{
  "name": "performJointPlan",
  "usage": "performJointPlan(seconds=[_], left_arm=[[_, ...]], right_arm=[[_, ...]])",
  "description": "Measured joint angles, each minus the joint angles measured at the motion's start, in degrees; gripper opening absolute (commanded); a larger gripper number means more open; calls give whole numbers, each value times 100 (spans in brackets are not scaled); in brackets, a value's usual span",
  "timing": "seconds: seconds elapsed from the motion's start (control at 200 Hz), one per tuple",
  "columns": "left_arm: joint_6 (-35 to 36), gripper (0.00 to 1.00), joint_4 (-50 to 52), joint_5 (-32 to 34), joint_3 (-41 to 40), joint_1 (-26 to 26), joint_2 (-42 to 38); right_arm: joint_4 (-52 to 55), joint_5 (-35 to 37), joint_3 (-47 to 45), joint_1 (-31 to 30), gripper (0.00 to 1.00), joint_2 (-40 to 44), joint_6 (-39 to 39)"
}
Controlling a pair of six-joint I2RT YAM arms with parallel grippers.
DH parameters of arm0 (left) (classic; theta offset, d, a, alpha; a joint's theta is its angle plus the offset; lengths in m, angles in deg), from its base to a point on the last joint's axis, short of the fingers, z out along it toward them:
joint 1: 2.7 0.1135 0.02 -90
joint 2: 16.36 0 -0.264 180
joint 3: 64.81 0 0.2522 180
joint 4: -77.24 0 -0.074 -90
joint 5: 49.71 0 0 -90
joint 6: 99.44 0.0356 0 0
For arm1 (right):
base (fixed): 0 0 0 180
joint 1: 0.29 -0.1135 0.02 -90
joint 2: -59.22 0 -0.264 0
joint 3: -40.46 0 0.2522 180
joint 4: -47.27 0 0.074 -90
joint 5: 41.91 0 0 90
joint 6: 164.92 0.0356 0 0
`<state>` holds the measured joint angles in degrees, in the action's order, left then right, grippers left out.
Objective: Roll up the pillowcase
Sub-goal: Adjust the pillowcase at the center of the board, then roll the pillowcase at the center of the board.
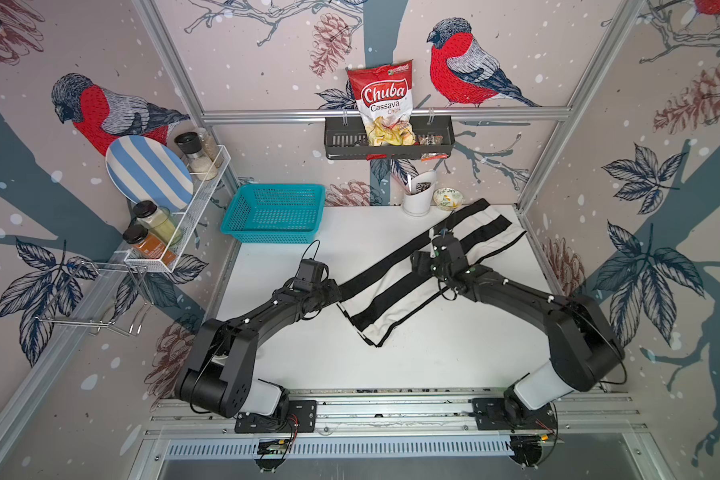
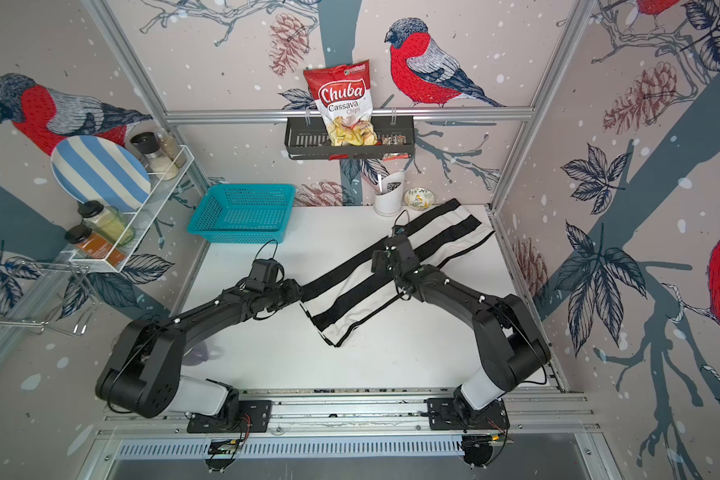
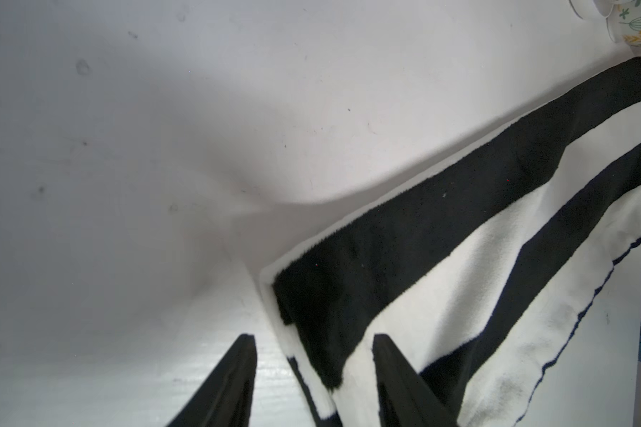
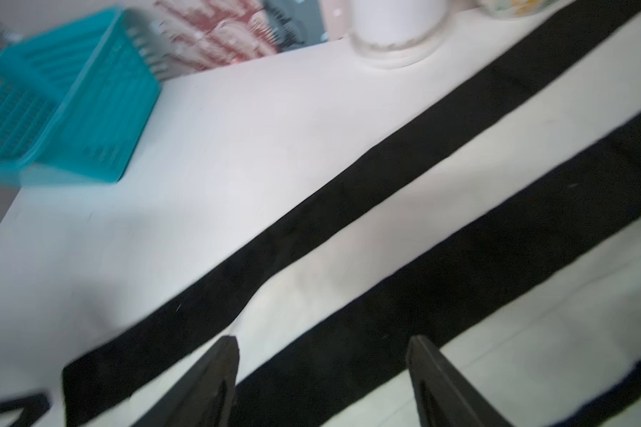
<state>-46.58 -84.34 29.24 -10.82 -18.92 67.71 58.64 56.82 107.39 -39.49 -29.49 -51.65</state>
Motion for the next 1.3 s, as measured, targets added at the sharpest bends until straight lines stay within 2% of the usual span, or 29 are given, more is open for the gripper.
performJointPlan(seconds=[0.175, 0.365, 0.475, 0.655, 0.815, 0.905, 0.966, 1.081, 1.141, 1.241, 1.296], left_arm=[[356, 41, -61, -417, 72, 299, 382], [509, 44, -125, -684, 192, 411, 619], [564, 47, -162, -726, 264, 439, 675], [566, 53, -168, -787, 264, 448, 678], [566, 56, -181, -817, 251, 448, 636], [570, 56, -184, -822, 219, 448, 586], [586, 56, -184, -822, 192, 448, 560], [599, 56, -177, -824, 127, 448, 540], [601, 56, -162, -822, 118, 448, 562], [603, 52, -146, -839, 155, 448, 699], [605, 43, -188, -837, 212, 448, 787]], right_arm=[[-203, 627, -330, -1698, 78, 61, -608], [-177, 1182, 22, -2992, 71, -651, -911], [-85, 1397, 186, -3475, 68, -1099, -1036], [109, 1696, 356, -3788, 68, -1644, -1156], [116, 1943, 518, -3836, 64, -2090, -1239], [26, 2144, 638, -3838, 56, -2260, -1261], [-59, 2269, 686, -3845, 46, -2356, -1261], [-144, 2334, 706, -3847, 34, -2435, -1261], [-142, 2358, 715, -3847, 25, -2450, -1266], [-101, 2354, 715, -3836, 18, -2457, -1270], [-92, 2343, 719, -3836, 12, -2459, -1283]])
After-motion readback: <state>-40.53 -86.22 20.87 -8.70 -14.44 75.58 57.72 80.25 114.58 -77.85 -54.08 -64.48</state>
